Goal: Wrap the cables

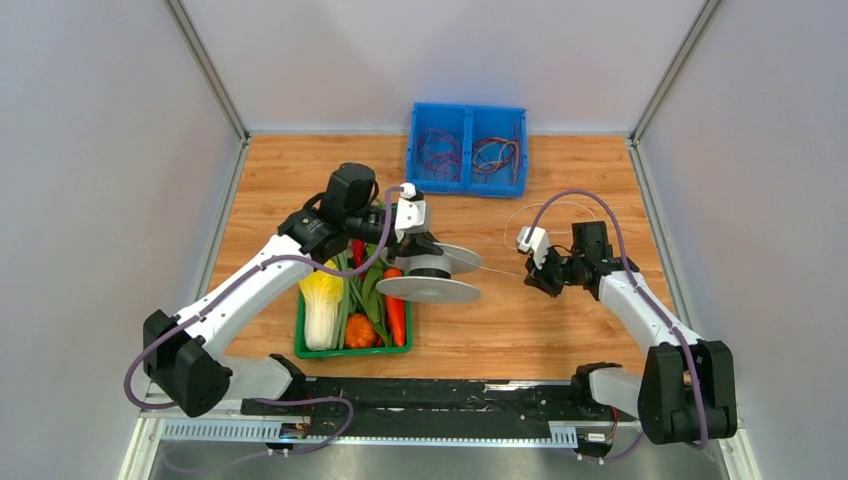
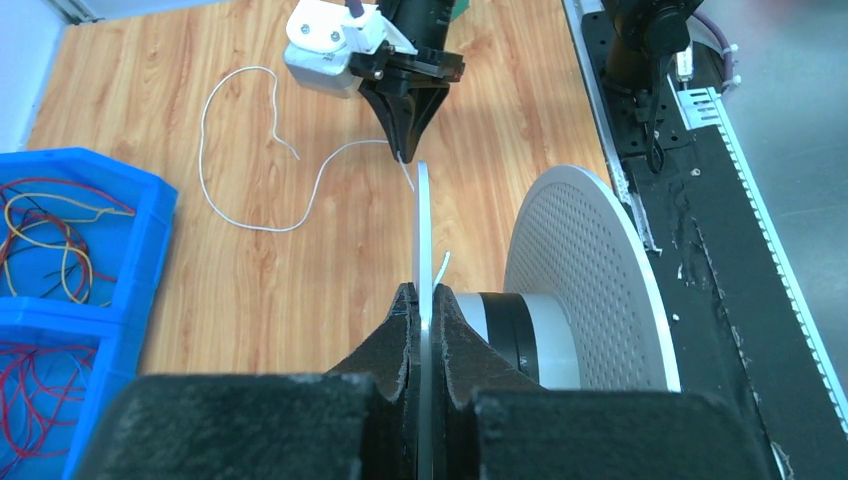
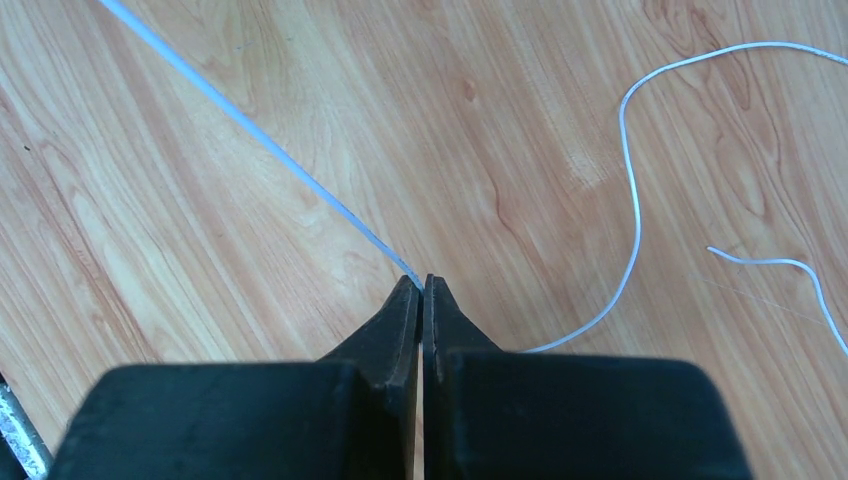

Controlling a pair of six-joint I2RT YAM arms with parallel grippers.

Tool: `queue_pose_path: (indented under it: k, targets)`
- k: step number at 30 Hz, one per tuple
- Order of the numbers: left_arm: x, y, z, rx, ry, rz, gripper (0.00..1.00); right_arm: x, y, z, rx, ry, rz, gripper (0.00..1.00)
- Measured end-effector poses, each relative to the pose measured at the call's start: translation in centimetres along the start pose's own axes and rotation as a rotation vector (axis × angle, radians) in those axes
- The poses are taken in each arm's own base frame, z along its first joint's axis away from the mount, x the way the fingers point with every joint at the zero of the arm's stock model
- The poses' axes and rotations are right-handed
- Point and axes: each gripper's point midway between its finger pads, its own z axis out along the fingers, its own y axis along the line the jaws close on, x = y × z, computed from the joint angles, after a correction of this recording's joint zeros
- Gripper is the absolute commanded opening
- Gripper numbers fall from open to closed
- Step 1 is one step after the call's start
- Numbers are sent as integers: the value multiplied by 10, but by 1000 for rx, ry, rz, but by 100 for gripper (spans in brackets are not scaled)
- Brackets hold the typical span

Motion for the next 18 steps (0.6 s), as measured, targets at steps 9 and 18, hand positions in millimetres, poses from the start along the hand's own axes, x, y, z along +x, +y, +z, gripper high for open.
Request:
queue_pose_path:
  k: [9,18]
  targets:
    - [-3,7,-2,-33,-13,-44,0,-1,0,-2,-7,-14,-2,0]
    - [-55,67,-10,-255,-135,-333,0,-49,-31,-22,83,-109,83,0]
